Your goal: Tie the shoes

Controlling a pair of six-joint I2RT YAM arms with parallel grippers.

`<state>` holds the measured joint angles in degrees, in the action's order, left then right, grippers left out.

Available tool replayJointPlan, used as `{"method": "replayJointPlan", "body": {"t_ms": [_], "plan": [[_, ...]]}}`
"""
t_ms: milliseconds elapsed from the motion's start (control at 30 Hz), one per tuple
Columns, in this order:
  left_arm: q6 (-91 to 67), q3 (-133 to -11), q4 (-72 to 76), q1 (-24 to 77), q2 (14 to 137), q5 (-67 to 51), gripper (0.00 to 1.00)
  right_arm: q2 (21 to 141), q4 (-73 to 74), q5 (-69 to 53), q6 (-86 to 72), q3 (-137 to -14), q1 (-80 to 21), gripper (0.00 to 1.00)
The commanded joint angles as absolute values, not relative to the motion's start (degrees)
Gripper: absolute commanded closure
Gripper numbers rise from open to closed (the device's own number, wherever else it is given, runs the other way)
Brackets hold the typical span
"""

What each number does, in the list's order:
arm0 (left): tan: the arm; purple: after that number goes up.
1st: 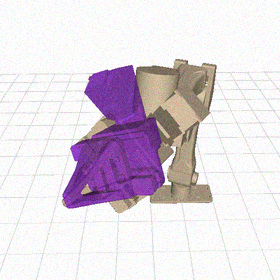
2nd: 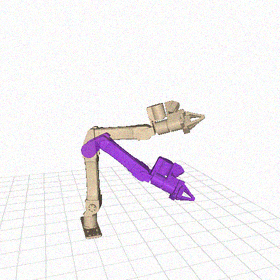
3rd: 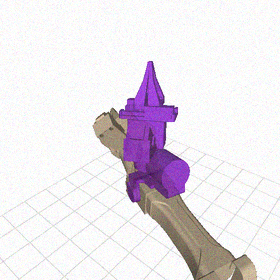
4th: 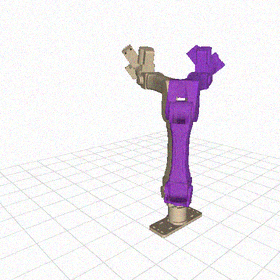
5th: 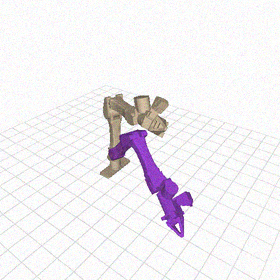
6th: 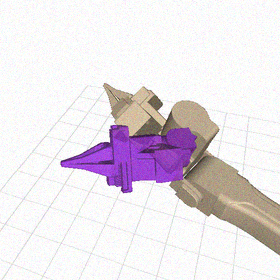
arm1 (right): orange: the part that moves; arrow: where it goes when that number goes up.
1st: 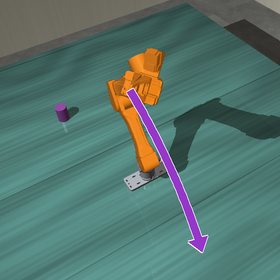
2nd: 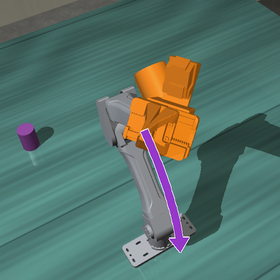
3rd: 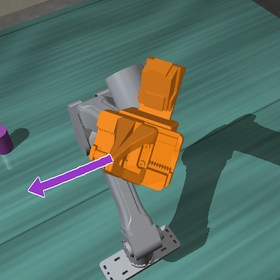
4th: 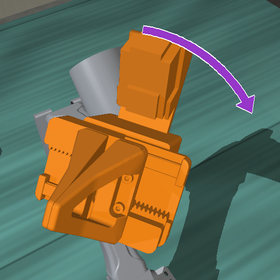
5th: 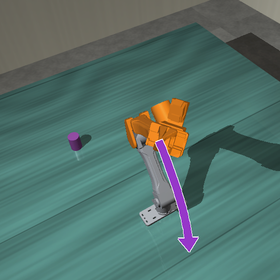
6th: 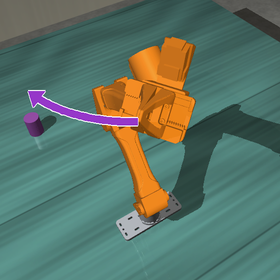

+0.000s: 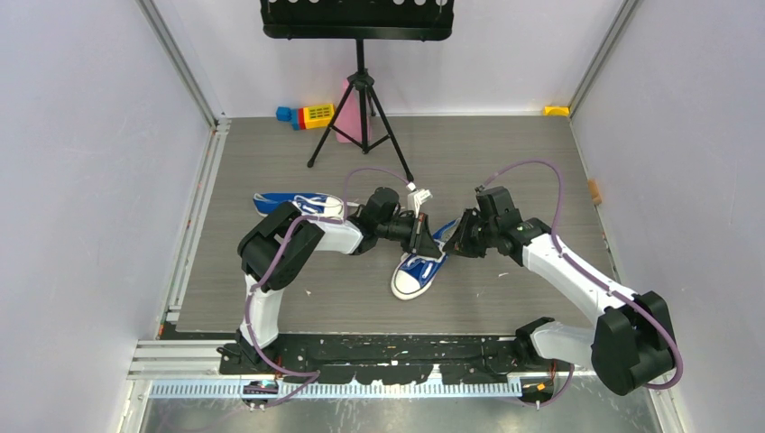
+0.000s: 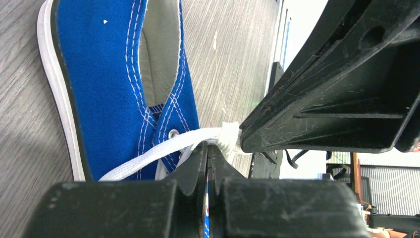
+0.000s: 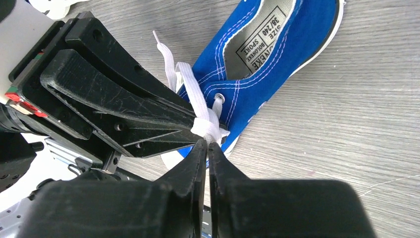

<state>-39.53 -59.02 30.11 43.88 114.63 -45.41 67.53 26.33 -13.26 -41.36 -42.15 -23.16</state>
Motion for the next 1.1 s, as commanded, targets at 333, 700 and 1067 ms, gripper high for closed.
{"method": "replayJointPlan", "body": {"t_ms": [333, 700, 1067], "plan": [[-36.9, -61.48, 27.91, 44.34, 114.57, -45.23, 1.0, 65.53, 29.88, -14.98, -41.93, -46.75, -23.03, 1.0], [-35.79, -63.13, 25.64, 45.25, 115.38, -45.44, 1.0, 71.13, 30.88, -14.64, -40.92, -55.63, -23.03, 1.0], [-38.94, -64.13, 28.47, 45.23, 117.0, -47.21, 1.0, 73.62, 25.08, -14.87, -42.36, -55.32, -22.82, 1.0]]}}
